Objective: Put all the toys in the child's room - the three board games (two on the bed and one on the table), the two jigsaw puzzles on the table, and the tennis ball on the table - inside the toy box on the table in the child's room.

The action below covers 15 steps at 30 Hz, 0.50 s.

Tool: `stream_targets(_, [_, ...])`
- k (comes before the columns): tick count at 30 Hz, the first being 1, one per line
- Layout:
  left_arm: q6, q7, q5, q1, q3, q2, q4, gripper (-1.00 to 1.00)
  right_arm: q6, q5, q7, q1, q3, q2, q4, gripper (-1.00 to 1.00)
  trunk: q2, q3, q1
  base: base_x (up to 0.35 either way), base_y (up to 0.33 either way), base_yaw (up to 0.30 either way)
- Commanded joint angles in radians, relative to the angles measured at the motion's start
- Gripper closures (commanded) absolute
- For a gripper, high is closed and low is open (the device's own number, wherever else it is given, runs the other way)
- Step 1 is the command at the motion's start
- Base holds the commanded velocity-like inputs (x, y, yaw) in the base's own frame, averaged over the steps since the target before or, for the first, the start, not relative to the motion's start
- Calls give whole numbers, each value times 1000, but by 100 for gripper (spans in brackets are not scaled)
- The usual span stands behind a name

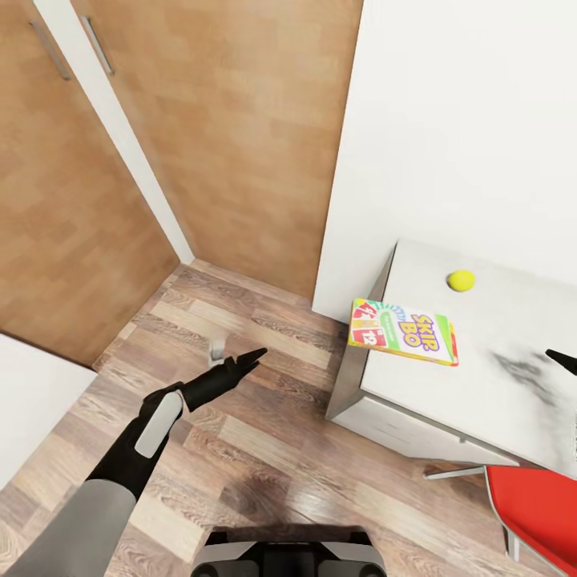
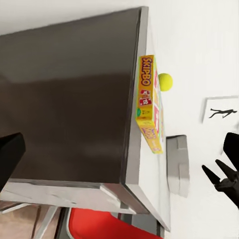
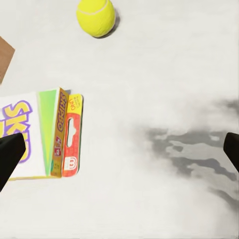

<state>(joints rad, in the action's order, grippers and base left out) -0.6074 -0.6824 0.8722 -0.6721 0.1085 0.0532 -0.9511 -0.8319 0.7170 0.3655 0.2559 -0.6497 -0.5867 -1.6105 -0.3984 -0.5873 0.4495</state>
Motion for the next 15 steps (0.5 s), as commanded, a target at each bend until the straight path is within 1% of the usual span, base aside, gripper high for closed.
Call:
stream_targets(1, [-7,1,9,0,2,1,0,-100,-6,-3,5,1,-1,0,0,-100,-2,-1,1,0,0,-91])
stream_targets(3, [16,-27,-6,-1,5,-2,21,-100,-5,-2,14,-1,-1,2,-2,-100,-2,-1,1,0,0,-137])
stream_targets(5, [24,-37,-11,-1,6,-4,29,-100,-5,-2,18,-2,0,2,-2,-100,-2,-1,1,0,0,-161])
stream_targets(13, [47,-61,-22,2,8,-8,48,-100,-5,-2,28,-3,0,4,-4,-100,-2,-1,1,0,0,-193])
stream_targets(15, [54,-68,-25,7,9,-8,51,-100,-4,-2,30,-4,0,5,-4,-100,-2,-1,1,0,0,-130])
